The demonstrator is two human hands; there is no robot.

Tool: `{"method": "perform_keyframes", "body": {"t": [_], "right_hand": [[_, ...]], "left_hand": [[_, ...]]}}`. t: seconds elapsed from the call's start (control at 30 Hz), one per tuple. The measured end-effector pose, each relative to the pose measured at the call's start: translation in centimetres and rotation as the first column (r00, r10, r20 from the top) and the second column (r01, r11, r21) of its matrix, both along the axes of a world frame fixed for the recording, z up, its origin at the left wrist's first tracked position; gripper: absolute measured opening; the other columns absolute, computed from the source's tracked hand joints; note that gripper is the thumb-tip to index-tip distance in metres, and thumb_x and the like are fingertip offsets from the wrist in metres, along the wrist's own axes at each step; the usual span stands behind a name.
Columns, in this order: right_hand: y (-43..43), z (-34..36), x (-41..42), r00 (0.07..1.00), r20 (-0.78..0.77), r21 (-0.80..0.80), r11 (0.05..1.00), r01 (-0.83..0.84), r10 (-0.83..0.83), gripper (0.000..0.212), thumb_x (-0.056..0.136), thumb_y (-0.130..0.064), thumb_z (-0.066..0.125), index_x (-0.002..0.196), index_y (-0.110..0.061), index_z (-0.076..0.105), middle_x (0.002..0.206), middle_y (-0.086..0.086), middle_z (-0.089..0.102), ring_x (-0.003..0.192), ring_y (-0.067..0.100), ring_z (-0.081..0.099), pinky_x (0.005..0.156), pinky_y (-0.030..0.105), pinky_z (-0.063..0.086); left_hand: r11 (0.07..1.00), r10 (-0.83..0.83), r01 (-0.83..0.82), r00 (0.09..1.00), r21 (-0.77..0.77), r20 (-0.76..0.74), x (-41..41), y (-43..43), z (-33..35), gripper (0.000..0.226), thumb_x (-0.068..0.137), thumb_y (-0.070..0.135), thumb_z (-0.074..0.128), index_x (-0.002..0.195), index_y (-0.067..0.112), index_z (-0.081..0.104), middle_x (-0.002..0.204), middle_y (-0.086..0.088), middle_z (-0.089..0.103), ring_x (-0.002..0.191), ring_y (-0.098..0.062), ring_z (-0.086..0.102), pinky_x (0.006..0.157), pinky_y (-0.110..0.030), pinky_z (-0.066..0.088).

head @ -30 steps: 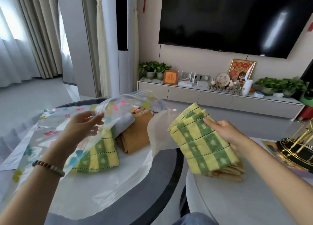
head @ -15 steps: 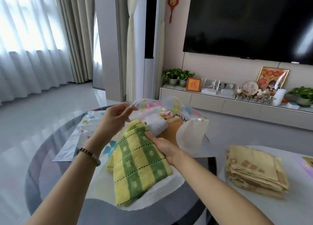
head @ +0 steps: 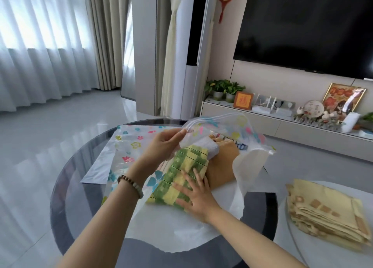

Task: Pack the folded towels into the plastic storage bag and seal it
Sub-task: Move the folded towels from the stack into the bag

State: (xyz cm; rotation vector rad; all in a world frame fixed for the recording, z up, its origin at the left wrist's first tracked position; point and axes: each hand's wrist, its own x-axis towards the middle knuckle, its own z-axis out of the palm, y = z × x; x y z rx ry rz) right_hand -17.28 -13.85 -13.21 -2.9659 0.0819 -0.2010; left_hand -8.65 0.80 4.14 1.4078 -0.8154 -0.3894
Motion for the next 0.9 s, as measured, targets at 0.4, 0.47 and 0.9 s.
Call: {"method": "perform_keyframes", "body": {"t": [0.4, 0.47, 0.9], "right_hand": [[-1.6, 2.9, 4.9, 0.982, -0.178, 0.028, 0.997, 0.068, -0.061, 0.051, 0.093, -0.059, 0.031, 0.141, -0.042, 0.035, 0.162, -0.01, -0.001, 0.146, 0.024, -0.019, 0.115, 0.056, -0.002], [-2.4, 3.5, 2.9, 0.992, -0.122, 0.062, 0.998, -0.011, 0.018, 0.052, 0.093, -0.058, 0.033, 0.142, -0.039, 0.036, 0.162, -0.01, 0.001, 0.148, 0.019, -0.012, 0.117, 0.051, 0.002], [-14.6, 7.6, -21.5, 0.975, 0.156, 0.029, 0.987, 0.157, -0.16, 0.035, 0.086, -0.05, 0.054, 0.108, -0.026, 0.068, 0.121, -0.014, 0.061, 0.104, 0.006, 0.063, 0.078, 0.019, 0.051]], "left_hand": [[1.0, -0.017, 0.017, 0.999, 0.017, -0.037, -0.8, -1.3, -0.5, 0.022, 0.092, 0.034, 0.053, 0.088, 0.026, 0.072, 0.045, 0.011, 0.042, 0.037, -0.005, 0.034, 0.037, -0.014, 0.026], [1.0, -0.01, 0.011, 1.0, 0.026, -0.019, -0.8, -1.7, -0.7, 0.021, 0.093, 0.033, 0.052, 0.09, 0.026, 0.071, 0.04, 0.012, 0.04, 0.037, -0.003, 0.03, 0.036, -0.013, 0.025], [0.89, 0.327, -0.451, 0.724, 0.058, 0.608, -5.4, -5.1, 0.4, 0.048, 0.076, 0.049, 0.066, 0.117, 0.026, 0.056, 0.102, 0.003, 0.064, 0.087, -0.016, 0.056, 0.075, -0.033, 0.046]]}}
